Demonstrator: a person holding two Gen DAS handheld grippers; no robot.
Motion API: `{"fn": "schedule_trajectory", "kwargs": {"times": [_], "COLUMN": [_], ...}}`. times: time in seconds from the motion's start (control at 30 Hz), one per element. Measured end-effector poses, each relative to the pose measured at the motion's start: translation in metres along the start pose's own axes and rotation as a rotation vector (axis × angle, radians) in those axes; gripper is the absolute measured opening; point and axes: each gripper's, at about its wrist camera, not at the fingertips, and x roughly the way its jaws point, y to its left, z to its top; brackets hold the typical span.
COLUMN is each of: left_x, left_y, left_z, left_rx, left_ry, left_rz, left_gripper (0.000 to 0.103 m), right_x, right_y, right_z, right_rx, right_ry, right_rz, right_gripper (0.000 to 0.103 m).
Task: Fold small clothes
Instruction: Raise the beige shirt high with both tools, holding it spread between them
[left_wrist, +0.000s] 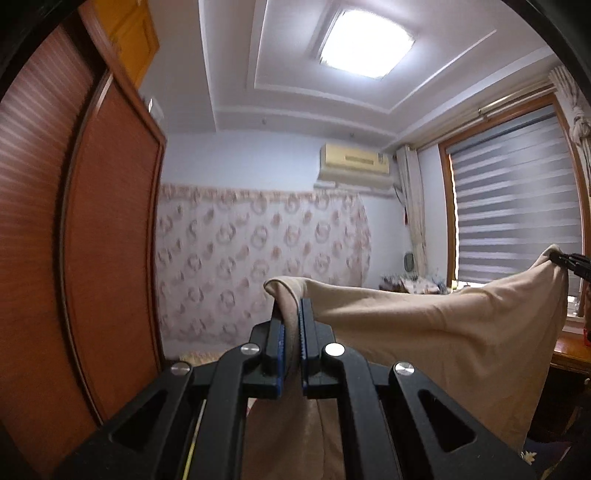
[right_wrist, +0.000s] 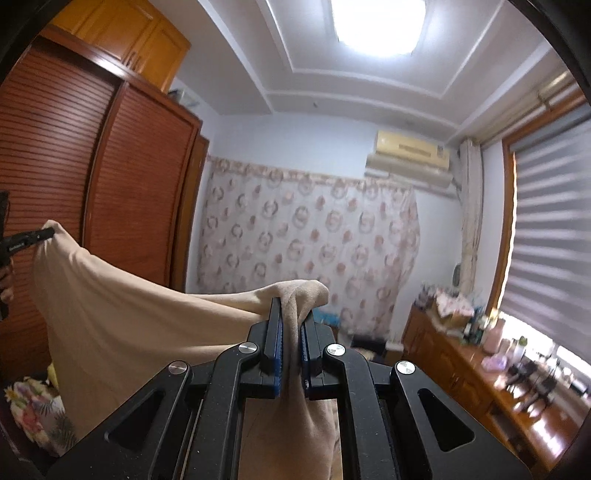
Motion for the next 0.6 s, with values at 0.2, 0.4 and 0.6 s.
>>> {"fn": "schedule_trajectory", "kwargs": {"times": [0.2, 0.4, 0.6], "left_x": [-0.050, -0.095, -0.080], "left_y": [-0.005, -0.002, 0.000], "left_z": [0.024, 0.036, 0.051], "left_rx": [0.033, 0.029, 0.041], "left_ry": [-0.091, -0.175, -0.162], "left_rz": [0.032, 0.013, 0.023], "left_gripper": [0.003, 0.003, 0.003], "right_x": [-0.049, -0.083, -0.095], "right_y": [0.005, 0.012, 0.011], "right_z": [0.046, 0.054, 0.068], "right_rx": [-0.021, -0.048, -0.059], "right_ry": [-0.115, -0.157, -0.189], "right_rz": [0.002, 0.019, 0.000], "right_gripper": [0.005, 0.005, 0.005]}}
